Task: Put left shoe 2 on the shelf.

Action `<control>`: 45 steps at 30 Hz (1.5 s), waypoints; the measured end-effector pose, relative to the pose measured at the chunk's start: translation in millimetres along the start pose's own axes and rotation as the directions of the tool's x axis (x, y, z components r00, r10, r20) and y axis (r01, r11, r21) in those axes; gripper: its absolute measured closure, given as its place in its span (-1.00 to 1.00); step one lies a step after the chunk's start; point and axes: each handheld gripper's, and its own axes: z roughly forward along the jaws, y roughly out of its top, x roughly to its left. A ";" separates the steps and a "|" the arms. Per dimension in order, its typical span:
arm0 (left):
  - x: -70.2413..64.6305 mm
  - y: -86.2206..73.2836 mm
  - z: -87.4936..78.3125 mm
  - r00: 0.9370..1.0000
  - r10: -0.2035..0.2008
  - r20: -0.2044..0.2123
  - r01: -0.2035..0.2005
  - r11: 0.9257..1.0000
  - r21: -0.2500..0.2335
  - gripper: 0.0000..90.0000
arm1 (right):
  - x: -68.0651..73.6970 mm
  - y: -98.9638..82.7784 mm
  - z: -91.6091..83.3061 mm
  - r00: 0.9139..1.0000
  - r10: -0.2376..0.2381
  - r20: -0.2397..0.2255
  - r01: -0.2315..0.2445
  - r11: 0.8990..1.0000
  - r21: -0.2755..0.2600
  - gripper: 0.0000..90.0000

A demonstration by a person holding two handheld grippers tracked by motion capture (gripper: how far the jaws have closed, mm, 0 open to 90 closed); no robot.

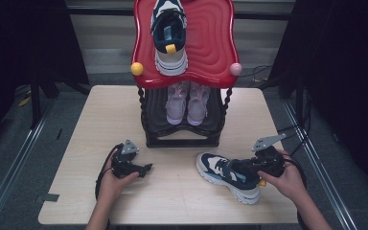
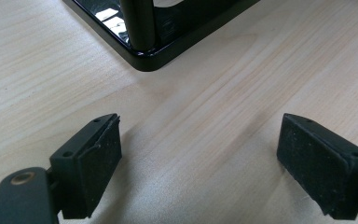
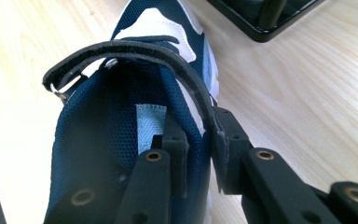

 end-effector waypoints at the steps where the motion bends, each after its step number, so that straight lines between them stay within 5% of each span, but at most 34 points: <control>1: 0.0 0.0 0.0 1.000 0.000 0.000 0.000 1.000 0.000 -0.71 | -1.1 -1.5 -0.4 1.000 0.007 0.003 -0.007 1.000 -0.014 0.73; 6: 0.0 0.0 0.0 1.000 -0.001 0.000 0.001 1.000 -0.001 -0.70 | -14.3 -9.4 -14.5 0.995 0.066 0.075 -0.061 0.996 -0.072 0.75; 13: 0.0 0.0 0.0 1.000 -0.001 0.000 0.001 1.000 -0.001 -0.70 | -31.5 -16.7 -25.6 0.975 0.165 0.148 -0.150 0.983 -0.107 0.75; 16: 0.0 0.0 0.0 1.000 -0.001 0.000 0.001 1.000 -0.001 -0.70 | -37.2 -20.3 -23.0 0.969 0.205 0.135 -0.190 0.975 -0.112 0.74; 24: -0.5 -0.2 0.1 1.000 -0.006 0.001 0.006 1.000 -0.003 -0.70 | -27.0 -23.9 -18.3 0.979 0.196 0.059 -0.192 0.979 -0.065 0.61; 27: -1.1 -0.4 -0.2 1.000 -0.013 0.001 0.013 1.000 -0.002 -0.70 | -23.0 -25.8 -18.7 0.979 0.202 0.034 -0.200 0.978 -0.066 0.23; 32: -1.0 -0.7 -0.8 1.000 -0.009 -0.005 0.009 1.000 -0.002 -0.69 | -19.0 -22.6 -31.3 0.987 0.149 0.066 -0.142 0.985 -0.094 0.00; 37: -1.1 -0.7 -0.8 1.000 -0.010 -0.005 0.010 1.000 -0.002 -0.69 | -8.5 -14.6 -48.4 0.996 0.068 0.051 -0.061 0.991 -0.117 0.08; 41: -1.7 -0.9 -0.8 1.000 -0.017 -0.006 0.017 1.000 -0.003 -0.69 | 8.4 -7.6 -46.6 1.000 -0.015 0.016 0.016 0.997 -0.078 0.11; 45: -1.8 -1.1 -1.1 1.000 -0.017 -0.007 0.017 1.000 -0.001 -0.69 | 16.0 -5.1 -25.6 0.999 -0.050 -0.004 0.050 0.999 0.018 0.14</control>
